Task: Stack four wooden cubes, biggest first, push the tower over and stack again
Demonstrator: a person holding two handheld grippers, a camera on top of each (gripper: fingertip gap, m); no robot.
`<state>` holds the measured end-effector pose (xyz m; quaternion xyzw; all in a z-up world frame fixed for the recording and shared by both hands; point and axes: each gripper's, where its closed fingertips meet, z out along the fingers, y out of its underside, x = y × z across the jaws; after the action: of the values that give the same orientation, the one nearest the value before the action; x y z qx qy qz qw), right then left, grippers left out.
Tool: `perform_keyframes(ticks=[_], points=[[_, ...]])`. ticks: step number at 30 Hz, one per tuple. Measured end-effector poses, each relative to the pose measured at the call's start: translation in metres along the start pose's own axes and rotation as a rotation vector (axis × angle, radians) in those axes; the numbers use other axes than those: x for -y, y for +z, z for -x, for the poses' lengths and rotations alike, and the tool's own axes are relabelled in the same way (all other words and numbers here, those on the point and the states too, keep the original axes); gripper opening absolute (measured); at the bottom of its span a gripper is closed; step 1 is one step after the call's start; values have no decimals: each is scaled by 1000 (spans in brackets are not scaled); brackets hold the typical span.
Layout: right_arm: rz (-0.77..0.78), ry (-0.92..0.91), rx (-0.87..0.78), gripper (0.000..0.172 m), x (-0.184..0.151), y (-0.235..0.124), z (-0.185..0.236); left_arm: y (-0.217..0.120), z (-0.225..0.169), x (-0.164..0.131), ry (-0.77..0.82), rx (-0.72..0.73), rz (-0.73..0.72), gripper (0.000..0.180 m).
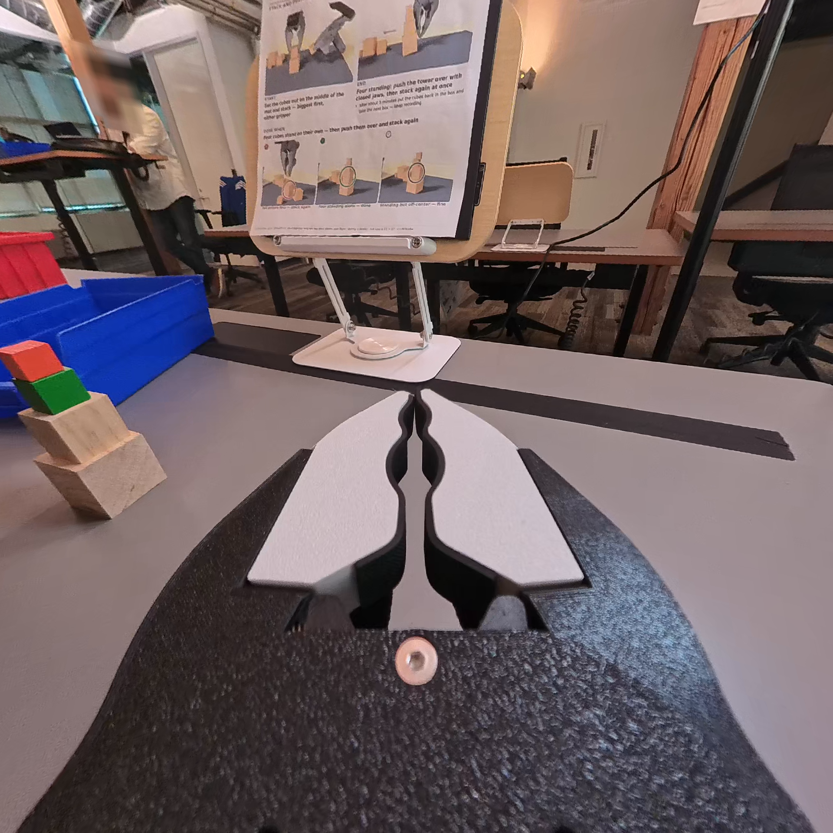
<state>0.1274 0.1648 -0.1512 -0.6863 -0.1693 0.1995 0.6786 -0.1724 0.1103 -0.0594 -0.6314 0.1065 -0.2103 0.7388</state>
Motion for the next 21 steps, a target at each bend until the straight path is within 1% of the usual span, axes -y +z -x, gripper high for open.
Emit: perform_keyframes(ticks=[3, 5, 7, 8, 12, 15, 17, 21], points=[[22, 4, -2, 0, -7, 3, 0, -8, 16, -26, -57, 65, 22, 0], [36, 12, -1, 0, -12, 5, -1, -10, 31, -44, -52, 91, 14, 0], [33, 43, 3, 0, -13, 4, -3, -10, 42, -63, -69, 93, 54, 0], [28, 63, 6, 0, -13, 4, -4, -11, 45, -67, -91, 91, 66, 0], [20, 91, 18, 0, -11, 4, -5, -11, 51, -75, -72, 105, 88, 0], [13, 83, 43, 0, -7, 5, 2, -9, 39, -76, -55, 55, 108, 0], [5, 37, 48, 0, -3, 4, 9, -8, 29, -74, -32, 24, 107, 0], [7, -50, 32, 0, -3, 4, 15, -8, 27, -74, 51, 38, 103, 0]])
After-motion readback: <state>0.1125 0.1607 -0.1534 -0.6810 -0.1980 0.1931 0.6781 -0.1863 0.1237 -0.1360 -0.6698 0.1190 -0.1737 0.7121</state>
